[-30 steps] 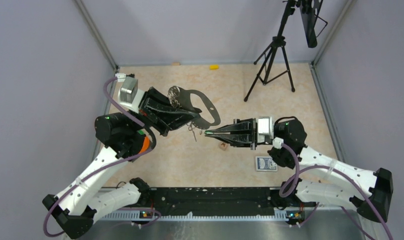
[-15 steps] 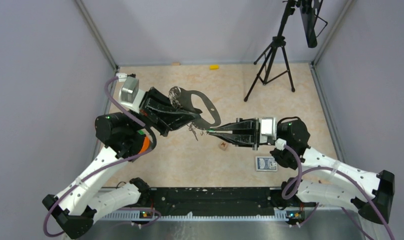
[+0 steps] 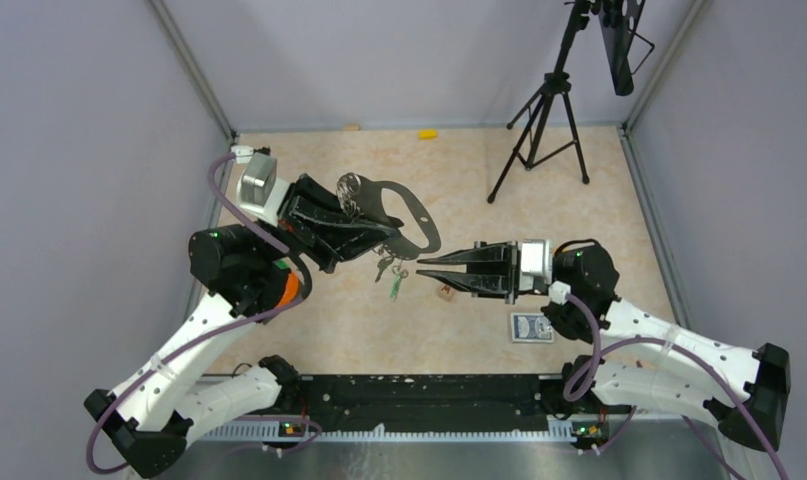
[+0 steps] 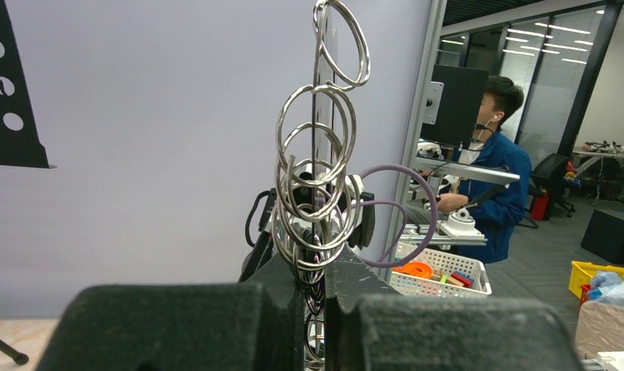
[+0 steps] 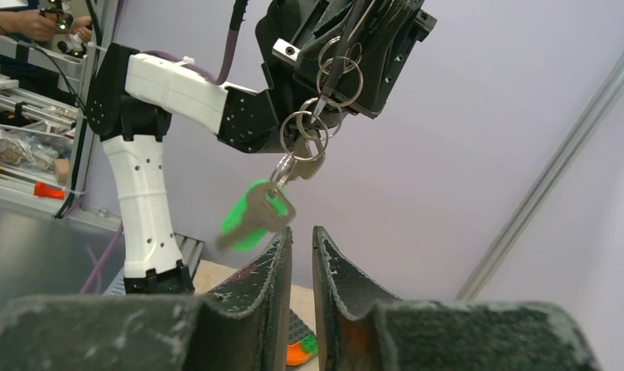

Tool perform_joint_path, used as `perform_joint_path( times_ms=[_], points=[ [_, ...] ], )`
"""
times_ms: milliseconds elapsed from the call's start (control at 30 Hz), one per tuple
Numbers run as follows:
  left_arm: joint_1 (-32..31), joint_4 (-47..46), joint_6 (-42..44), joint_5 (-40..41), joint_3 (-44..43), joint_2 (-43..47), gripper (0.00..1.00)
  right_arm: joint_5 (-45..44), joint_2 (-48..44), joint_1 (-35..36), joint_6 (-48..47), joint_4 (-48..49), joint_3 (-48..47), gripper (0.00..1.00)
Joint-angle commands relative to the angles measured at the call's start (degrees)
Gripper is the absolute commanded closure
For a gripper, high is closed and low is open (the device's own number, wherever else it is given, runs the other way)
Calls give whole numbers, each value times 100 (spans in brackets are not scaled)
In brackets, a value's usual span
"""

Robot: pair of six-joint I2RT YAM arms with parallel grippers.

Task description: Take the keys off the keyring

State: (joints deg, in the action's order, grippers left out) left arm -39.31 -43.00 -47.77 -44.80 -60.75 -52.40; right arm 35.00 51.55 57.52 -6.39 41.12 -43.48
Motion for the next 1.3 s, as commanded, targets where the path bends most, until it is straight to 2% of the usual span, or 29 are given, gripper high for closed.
perform_joint_path(
  times_ms=[0, 167, 967, 1100, 1267],
  points=[
    [2, -173, 50, -8, -244, -24, 100, -46, -91, -29, 90, 330, 32, 83],
    [2, -151, 56, -25, -235, -16, 100, 79, -92, -23, 246, 499, 27, 76],
    [2, -298, -76, -64, -227, -164, 100, 822, 305, -30, 764, 977, -262, 76],
    [2, -296, -84, -81, -227, -174, 100, 671, 142, -29, 583, 800, -198, 77],
    [2, -285, -92, -114, -226, -174, 100, -164, -253, -22, 221, 359, -86, 81]
  ],
)
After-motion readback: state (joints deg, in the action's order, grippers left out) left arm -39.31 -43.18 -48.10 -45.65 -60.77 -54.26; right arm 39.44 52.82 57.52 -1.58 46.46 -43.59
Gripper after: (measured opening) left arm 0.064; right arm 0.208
